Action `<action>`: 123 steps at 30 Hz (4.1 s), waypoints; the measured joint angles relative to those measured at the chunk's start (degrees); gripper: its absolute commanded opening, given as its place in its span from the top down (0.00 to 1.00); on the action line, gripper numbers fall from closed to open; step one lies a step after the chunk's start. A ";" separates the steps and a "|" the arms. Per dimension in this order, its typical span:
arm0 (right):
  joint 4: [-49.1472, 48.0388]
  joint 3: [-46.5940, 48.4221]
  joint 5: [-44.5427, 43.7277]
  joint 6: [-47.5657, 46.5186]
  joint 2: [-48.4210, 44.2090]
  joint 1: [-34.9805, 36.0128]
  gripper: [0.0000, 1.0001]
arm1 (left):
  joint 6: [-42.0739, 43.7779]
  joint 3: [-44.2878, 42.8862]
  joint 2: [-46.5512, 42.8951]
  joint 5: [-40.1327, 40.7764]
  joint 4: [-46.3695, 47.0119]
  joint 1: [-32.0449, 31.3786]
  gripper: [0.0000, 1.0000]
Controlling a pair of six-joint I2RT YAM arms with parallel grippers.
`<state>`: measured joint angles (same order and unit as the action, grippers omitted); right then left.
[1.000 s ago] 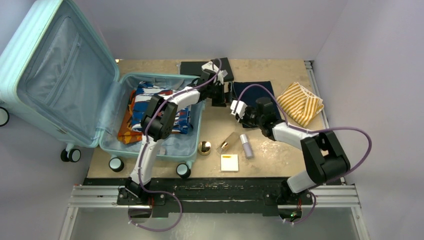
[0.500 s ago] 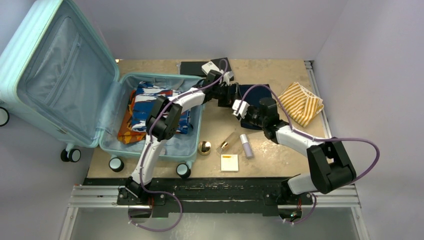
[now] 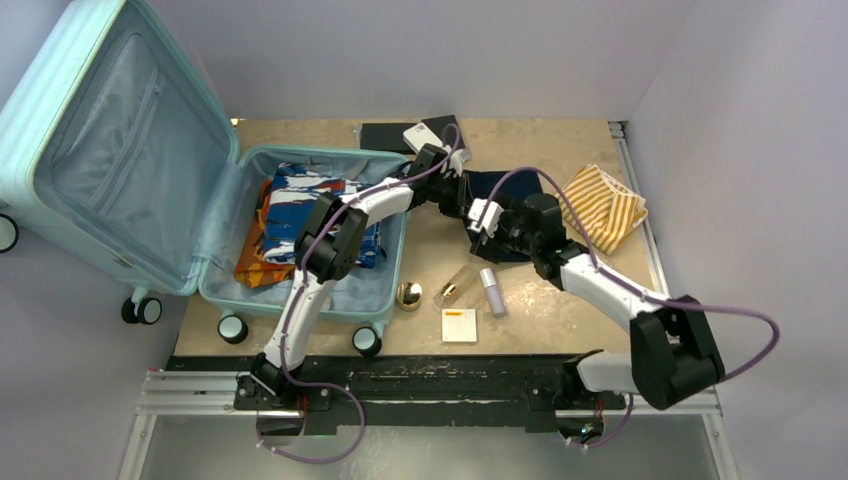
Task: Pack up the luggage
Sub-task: Pick up the clothes at the center of the board, then place the clothes in the luggage.
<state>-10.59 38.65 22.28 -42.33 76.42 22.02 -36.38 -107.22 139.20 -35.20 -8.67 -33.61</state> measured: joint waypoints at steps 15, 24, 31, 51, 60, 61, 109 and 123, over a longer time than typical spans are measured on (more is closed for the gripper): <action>10.08 3.50 -3.02 1.14 -20.76 -2.93 0.01 | 10.69 -3.85 -6.51 6.60 -19.30 0.28 1.00; 8.63 1.68 -5.05 4.20 -21.24 -2.97 0.01 | 21.79 -13.46 -7.78 10.23 -36.74 1.62 1.00; 6.14 1.20 -5.16 5.68 -21.29 -2.97 0.01 | 26.99 -15.47 -10.62 15.63 -45.31 1.84 1.00; 3.34 -1.64 -6.32 7.43 -22.56 -2.97 0.01 | 36.28 -15.67 -24.39 20.61 -57.83 12.28 1.00; 2.73 -1.81 -6.32 7.45 -23.45 -2.97 0.01 | 43.71 -11.76 -26.64 17.90 -61.55 22.16 1.00; 2.60 -1.95 -6.29 7.48 -23.54 -2.97 0.01 | 44.92 -11.54 -26.60 17.55 -62.36 23.67 1.00; 1.95 -3.17 -6.32 7.45 -23.69 -2.97 0.01 | 62.14 -6.19 -25.05 24.61 -62.42 40.17 0.17; 0.68 -3.06 -10.91 10.21 -22.75 -3.17 0.01 | 66.03 26.29 -47.89 20.52 -52.35 40.17 0.90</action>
<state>-9.91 35.59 11.38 -32.12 53.67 18.85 29.65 -80.93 91.31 -14.68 -61.01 6.57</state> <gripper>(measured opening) 0.987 0.184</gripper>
